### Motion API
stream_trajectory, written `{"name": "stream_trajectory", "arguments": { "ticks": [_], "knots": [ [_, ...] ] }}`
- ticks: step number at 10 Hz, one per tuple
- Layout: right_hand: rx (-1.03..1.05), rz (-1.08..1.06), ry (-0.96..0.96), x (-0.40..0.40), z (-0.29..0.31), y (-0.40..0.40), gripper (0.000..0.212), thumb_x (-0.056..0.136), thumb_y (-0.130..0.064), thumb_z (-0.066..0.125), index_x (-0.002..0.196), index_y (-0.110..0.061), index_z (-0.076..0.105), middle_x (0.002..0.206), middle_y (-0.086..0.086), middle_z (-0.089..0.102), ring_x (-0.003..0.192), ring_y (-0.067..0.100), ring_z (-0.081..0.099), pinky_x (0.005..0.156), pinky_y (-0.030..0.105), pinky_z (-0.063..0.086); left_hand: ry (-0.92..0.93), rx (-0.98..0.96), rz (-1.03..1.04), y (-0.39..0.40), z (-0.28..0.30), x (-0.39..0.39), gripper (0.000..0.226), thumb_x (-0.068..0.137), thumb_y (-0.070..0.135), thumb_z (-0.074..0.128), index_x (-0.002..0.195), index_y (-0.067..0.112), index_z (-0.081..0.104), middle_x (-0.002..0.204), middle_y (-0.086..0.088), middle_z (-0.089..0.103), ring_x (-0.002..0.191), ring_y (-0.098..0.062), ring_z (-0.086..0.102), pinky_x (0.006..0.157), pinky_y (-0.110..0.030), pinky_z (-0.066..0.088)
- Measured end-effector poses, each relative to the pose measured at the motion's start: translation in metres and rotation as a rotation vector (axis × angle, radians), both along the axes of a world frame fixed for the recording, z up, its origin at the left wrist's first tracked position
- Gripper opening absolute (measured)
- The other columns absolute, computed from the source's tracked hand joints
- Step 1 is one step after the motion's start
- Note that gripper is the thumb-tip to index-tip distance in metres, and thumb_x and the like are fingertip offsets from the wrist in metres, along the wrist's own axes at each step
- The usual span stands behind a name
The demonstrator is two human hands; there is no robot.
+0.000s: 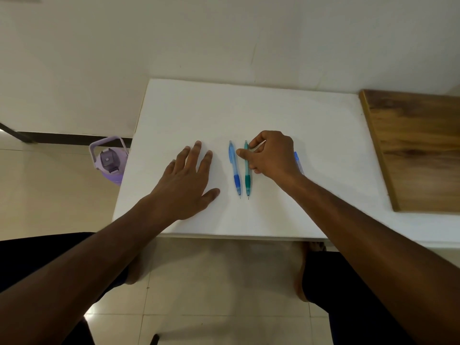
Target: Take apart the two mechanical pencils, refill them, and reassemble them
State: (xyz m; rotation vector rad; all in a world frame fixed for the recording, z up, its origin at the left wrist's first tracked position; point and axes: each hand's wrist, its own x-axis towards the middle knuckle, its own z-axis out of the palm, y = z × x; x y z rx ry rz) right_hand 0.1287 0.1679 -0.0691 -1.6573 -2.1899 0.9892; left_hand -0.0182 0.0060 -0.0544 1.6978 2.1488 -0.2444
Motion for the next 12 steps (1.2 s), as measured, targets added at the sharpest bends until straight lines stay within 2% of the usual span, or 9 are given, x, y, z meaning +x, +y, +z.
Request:
{"name": "stream_trajectory", "arguments": {
  "ticks": [1,2,3,4,5,6,7,10,12],
  "knots": [
    [0.0,-0.008,0.058,0.003,0.006,0.003,0.037,0.091,-0.052,0.076,0.096,-0.017,0.065,0.082,-0.001,0.074,0.065,0.015,0.076,0.07,0.032,0.067,-0.019,0.022,-0.002,-0.002,-0.004,-0.003,0.094,0.103,0.063,0.043,0.167,0.016,-0.009,0.173,-0.009,-0.024,0.162,-0.035,-0.01,0.13,-0.05,0.012],
    [0.257,-0.005,0.037,0.014,0.01,0.006,0.018,0.105,-0.033,0.061,0.105,-0.016,0.067,0.088,-0.003,0.071,0.077,0.013,0.071,0.081,0.033,0.064,-0.037,0.065,-0.007,-0.004,-0.01,-0.007,0.091,0.103,0.062,0.041,0.167,0.018,-0.007,0.174,-0.008,-0.022,0.162,-0.034,-0.01,0.131,-0.05,0.011],
    [0.433,0.12,0.004,0.03,0.003,-0.012,0.021,0.106,-0.009,0.052,0.121,-0.01,0.067,0.111,0.007,0.072,0.104,0.022,0.068,0.096,0.032,0.056,-0.021,0.112,-0.011,-0.006,-0.017,-0.013,0.087,0.104,0.064,0.035,0.167,0.023,-0.008,0.173,-0.007,-0.026,0.161,-0.034,-0.017,0.131,-0.055,0.003],
    [0.405,0.25,-0.038,0.048,-0.016,-0.048,0.04,0.106,-0.003,0.047,0.146,-0.007,0.056,0.148,0.013,0.058,0.141,0.028,0.052,0.121,0.036,0.039,-0.018,0.186,0.022,-0.012,-0.026,-0.017,0.083,0.103,0.068,0.025,0.166,0.032,-0.013,0.171,-0.006,-0.032,0.159,-0.035,-0.024,0.129,-0.06,-0.003],
    [0.393,0.324,-0.141,0.06,-0.028,-0.064,0.053,0.112,-0.019,0.041,0.164,-0.013,0.031,0.173,0.003,0.027,0.161,0.02,0.022,0.131,0.035,0.016,-0.015,0.31,0.056,-0.023,-0.031,-0.014,0.078,0.102,0.069,0.023,0.167,0.036,-0.006,0.174,-0.005,-0.022,0.161,-0.034,-0.017,0.129,-0.061,-0.001],
    [0.4,0.362,-0.222,0.06,-0.026,-0.065,0.059,0.114,-0.031,0.034,0.168,-0.017,0.015,0.176,-0.002,0.012,0.163,0.017,0.008,0.133,0.04,0.014,0.009,0.342,0.074,-0.028,-0.03,-0.013,0.075,0.103,0.069,0.024,0.167,0.039,-0.001,0.176,-0.003,-0.014,0.163,-0.032,-0.01,0.128,-0.062,0.006],
    [0.4,0.383,-0.252,0.06,-0.025,-0.065,0.061,0.114,-0.031,0.034,0.168,-0.016,0.011,0.177,-0.001,0.007,0.164,0.018,0.004,0.133,0.042,0.013,0.019,0.35,0.072,-0.027,-0.033,-0.014,0.074,0.103,0.071,0.022,0.166,0.04,-0.001,0.176,-0.002,-0.012,0.163,-0.031,-0.009,0.128,-0.062,0.008],
    [0.375,0.345,-0.22,0.059,-0.041,-0.056,0.059,0.113,-0.033,0.032,0.168,-0.02,0.013,0.177,-0.005,0.01,0.163,0.015,0.005,0.132,0.039,0.012,0.002,0.437,0.072,-0.02,-0.06,-0.021,0.076,0.102,0.072,0.025,0.167,0.04,0.002,0.177,-0.001,-0.011,0.163,-0.03,-0.005,0.128,-0.061,0.009],
    [0.211,0.255,-0.123,0.051,-0.004,-0.065,0.063,0.113,-0.034,0.035,0.168,-0.016,0.01,0.178,-0.004,0.001,0.163,0.011,-0.008,0.132,0.044,0.018,-0.079,0.359,0.054,-0.018,-0.044,-0.02,0.078,0.103,0.068,0.033,0.168,0.036,0.003,0.176,-0.004,-0.012,0.163,-0.033,-0.009,0.128,-0.064,0.011]
  ]
}}
